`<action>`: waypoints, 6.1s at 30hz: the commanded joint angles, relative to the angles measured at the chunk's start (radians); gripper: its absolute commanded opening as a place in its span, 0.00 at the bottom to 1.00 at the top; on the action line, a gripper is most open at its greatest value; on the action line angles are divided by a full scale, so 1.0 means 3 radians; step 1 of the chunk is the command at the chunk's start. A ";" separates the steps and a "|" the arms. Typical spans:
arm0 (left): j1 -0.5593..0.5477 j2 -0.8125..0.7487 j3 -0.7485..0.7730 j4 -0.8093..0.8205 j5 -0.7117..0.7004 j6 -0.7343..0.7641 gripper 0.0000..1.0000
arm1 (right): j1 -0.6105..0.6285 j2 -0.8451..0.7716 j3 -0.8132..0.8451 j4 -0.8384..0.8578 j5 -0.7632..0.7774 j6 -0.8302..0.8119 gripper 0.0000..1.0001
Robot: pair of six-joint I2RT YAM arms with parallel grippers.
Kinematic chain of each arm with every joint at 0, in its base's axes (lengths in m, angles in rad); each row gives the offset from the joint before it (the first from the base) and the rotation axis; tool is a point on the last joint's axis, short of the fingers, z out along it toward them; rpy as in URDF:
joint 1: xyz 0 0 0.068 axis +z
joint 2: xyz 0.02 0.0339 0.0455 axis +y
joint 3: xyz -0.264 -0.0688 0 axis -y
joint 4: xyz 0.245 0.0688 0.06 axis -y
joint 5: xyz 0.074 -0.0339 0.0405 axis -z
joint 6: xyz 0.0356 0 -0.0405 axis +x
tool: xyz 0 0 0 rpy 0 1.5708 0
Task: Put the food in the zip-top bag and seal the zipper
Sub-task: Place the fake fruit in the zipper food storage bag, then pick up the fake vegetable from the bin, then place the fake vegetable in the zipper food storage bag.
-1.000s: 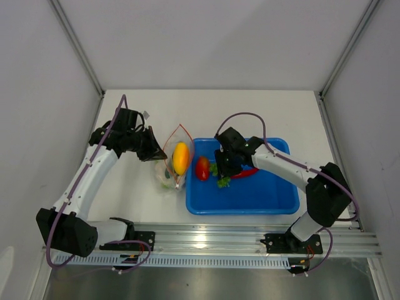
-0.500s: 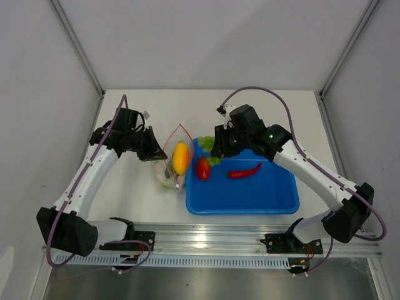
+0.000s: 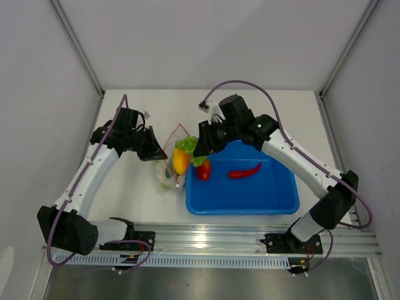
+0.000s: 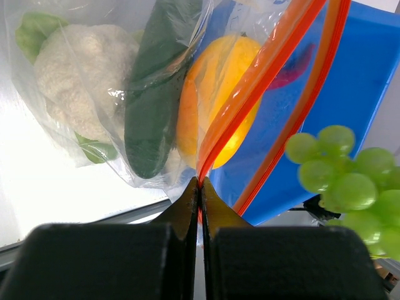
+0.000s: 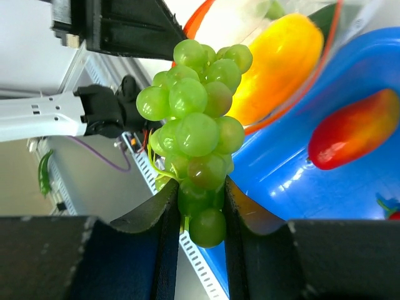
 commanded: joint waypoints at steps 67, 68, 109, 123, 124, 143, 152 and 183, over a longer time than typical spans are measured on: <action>-0.0006 -0.0096 0.0293 -0.0005 0.0046 0.0008 0.01 | -0.0609 0.0153 0.0337 -0.0308 0.1317 0.0675 0.75; -0.0006 -0.0091 0.0288 0.0000 0.0051 0.0008 0.01 | -0.0726 0.0122 0.0229 -0.0267 0.1281 0.0853 0.75; -0.0006 -0.0015 0.0278 -0.0005 0.0077 0.0018 0.01 | -0.1351 0.0643 -0.1275 -0.0455 0.1955 0.2757 0.64; -0.0006 -0.0004 0.0242 0.0016 0.0077 0.0039 0.00 | -0.1264 0.0755 -0.1526 -0.0277 0.1889 0.2982 0.59; -0.0006 0.0006 0.0247 0.0016 0.0082 0.0044 0.01 | -0.1264 0.0771 -0.1526 -0.0277 0.1884 0.2977 0.54; -0.0006 -0.0020 0.0181 0.0072 0.0102 0.0024 0.01 | -0.1085 0.0210 -0.1158 -0.0257 0.2017 0.2507 0.00; -0.0006 -0.0050 0.0140 0.0087 0.0138 0.0024 0.00 | -0.0871 -0.0364 -0.0800 0.0254 0.2109 0.1848 0.00; -0.0006 -0.0096 0.0134 0.0077 0.0148 0.0049 0.01 | -0.0318 0.1348 0.1103 -0.0180 -0.1178 0.0849 0.00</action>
